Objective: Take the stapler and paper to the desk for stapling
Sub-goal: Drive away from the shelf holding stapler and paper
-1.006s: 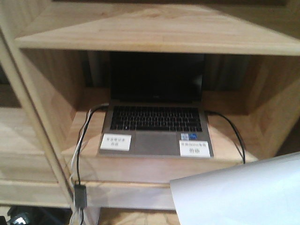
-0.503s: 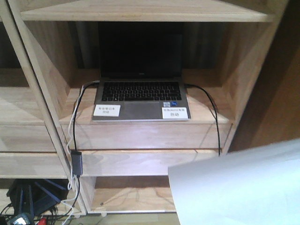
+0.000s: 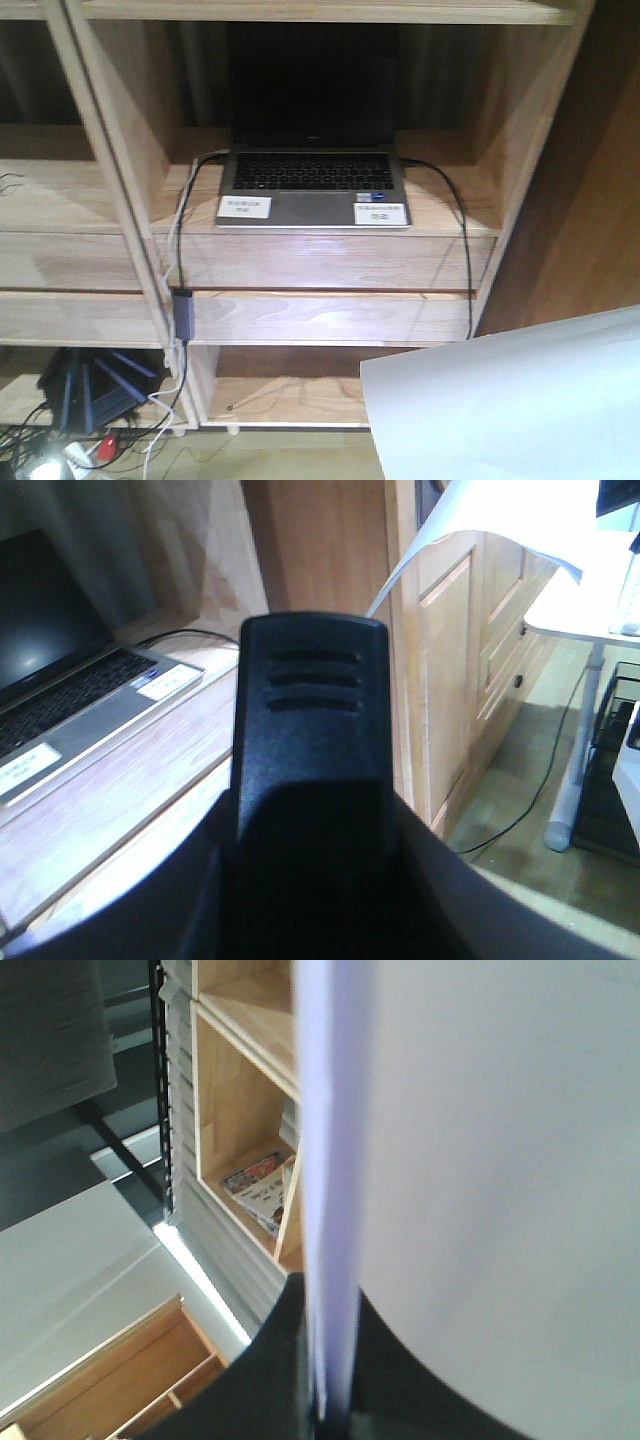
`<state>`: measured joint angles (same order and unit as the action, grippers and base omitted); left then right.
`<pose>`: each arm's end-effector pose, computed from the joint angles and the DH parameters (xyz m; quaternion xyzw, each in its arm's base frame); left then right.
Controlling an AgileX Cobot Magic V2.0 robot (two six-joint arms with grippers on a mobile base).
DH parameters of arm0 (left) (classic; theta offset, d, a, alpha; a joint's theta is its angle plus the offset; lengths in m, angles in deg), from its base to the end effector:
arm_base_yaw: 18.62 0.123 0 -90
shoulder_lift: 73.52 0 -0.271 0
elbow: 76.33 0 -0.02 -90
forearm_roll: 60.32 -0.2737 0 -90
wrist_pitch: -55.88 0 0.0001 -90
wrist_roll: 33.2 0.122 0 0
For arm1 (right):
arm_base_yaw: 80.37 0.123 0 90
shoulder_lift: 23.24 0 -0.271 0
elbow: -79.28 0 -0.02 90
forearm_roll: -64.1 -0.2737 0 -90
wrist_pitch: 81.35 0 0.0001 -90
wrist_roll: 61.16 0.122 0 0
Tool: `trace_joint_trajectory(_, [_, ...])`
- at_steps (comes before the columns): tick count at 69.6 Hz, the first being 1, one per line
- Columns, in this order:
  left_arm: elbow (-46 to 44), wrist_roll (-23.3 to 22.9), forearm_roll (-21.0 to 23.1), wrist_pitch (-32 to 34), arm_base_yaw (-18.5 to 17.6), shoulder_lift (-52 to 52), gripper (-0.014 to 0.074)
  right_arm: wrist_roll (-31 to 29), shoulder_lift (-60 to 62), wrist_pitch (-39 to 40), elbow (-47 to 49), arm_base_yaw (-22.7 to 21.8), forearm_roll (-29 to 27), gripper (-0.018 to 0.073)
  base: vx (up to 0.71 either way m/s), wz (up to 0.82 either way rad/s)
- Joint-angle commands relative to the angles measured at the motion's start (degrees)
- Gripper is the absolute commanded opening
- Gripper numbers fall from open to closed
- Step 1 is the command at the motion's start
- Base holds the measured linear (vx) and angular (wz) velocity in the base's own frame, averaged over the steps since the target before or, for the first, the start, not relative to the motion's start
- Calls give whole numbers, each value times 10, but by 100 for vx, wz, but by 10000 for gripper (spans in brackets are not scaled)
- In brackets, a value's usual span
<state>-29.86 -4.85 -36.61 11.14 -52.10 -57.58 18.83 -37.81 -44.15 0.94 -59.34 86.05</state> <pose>0.0526 -0.0762 0.3123 0.3775 0.6918 -0.2288 0.5714 0.0953 0.0661 0.2606 0.0755 0.4843 0.6188 0.6139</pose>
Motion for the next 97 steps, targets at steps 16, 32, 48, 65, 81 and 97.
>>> trace_joint_trajectory(16, [-16,1,19,65,-2,5,-6,-9,-7,30,-3,1,-2,-10,-5,29])
trace_joint_trajectory(32, [-16,1,19,65,-2,5,-6,-9,-7,30,-3,1,-2,-10,-5,45])
trace_joint_trajectory(48, [-16,1,19,65,-2,5,-6,-9,-7,30,-3,1,-2,-10,-3,55])
trace_joint_trajectory(65, [-16,1,19,65,-2,5,-6,-9,-7,30,-3,1,-2,-10,0,50])
trace_joint_trajectory(81, [-16,1,19,65,-2,5,-6,-8,-7,30,-3,1,-2,-10,3,42])
trace_joint_trajectory(97, [-16,1,19,65,-2,5,-6,-8,-7,30,-3,1,-2,-10,6,46])
